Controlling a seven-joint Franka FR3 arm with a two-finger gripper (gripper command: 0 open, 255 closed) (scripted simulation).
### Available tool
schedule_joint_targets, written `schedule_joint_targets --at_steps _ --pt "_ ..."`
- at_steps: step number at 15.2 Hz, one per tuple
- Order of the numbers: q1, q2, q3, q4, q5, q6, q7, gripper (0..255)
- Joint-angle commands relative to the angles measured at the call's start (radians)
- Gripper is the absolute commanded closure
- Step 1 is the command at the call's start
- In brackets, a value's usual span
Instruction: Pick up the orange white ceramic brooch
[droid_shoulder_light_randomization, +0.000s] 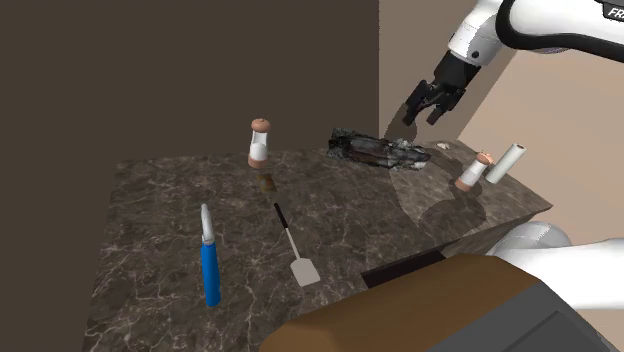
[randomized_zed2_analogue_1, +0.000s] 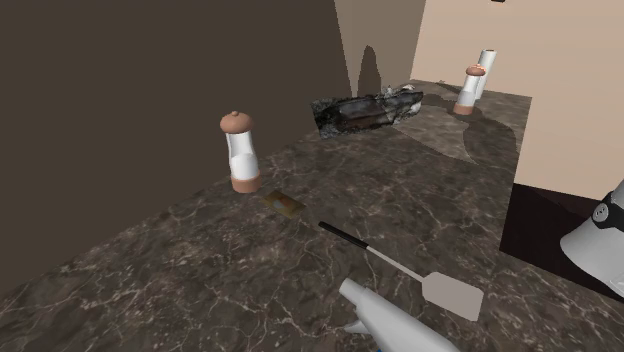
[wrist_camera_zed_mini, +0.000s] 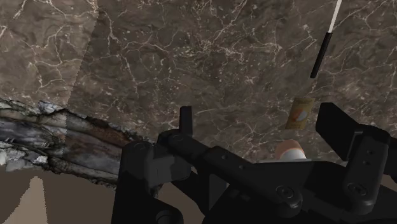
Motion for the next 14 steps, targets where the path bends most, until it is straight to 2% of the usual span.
schedule_joint_targets --at_steps 1,7,14 --pt "0.0 0.0 0.0 0.0 0.0 0.0 0.0 0" --pt "0.022 0.163 0.051 -0.016 0.025 0.158 0.061 0" --pt "0.044 0.39 0.105 0.026 0.038 0.321 0.13 0"
